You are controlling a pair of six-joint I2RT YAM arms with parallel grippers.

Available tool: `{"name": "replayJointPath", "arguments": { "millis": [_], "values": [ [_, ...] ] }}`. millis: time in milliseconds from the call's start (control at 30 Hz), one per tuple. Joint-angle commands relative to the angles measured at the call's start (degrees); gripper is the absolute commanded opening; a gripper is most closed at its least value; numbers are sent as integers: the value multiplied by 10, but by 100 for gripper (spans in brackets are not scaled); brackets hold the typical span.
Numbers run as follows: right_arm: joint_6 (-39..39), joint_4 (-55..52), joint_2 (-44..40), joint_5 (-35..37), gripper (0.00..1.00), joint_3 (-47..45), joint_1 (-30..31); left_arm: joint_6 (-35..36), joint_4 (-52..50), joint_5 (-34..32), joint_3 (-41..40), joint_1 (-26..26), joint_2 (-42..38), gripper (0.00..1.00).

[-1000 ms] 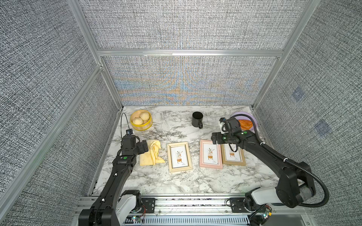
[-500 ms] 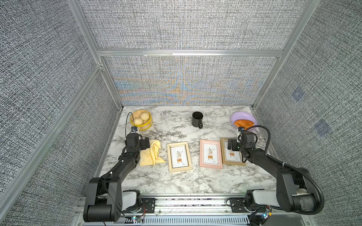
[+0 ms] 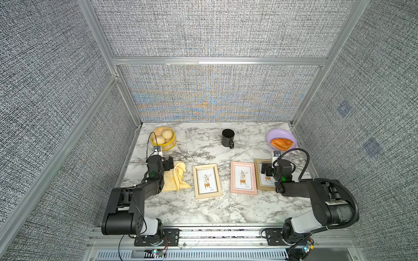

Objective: Wipe the picture frame with a cloth
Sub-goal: Reset both arms

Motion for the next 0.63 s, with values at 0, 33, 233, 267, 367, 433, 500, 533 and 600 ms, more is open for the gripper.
{"name": "replayJointPath", "arguments": {
  "millis": [0, 33, 233, 267, 367, 433, 500, 533, 600],
  "values": [
    [5, 62, -1, 47, 99, 7, 4, 5, 89, -6, -9, 0, 10, 96],
    [7, 49, -5, 49, 99, 10, 4, 5, 85, -6, -9, 0, 8, 96],
    [8, 42, -8, 50, 99, 11, 5, 4, 96, -8, -11, 0, 11, 96],
    [8, 42, -8, 49, 99, 11, 6, 4, 96, -8, -11, 0, 12, 96],
    [9, 42, -6, 53, 99, 12, 5, 4, 96, -8, -11, 0, 12, 96],
    [10, 44, -5, 55, 99, 12, 5, 5, 96, -8, -11, 0, 11, 96],
    [10, 45, -5, 55, 99, 13, 5, 4, 96, -8, -11, 0, 12, 96],
    [10, 46, -4, 55, 99, 12, 5, 4, 95, -8, -11, 0, 11, 96],
    [9, 47, -6, 54, 99, 10, 6, 4, 96, -8, -11, 0, 12, 96]
  ]
}}
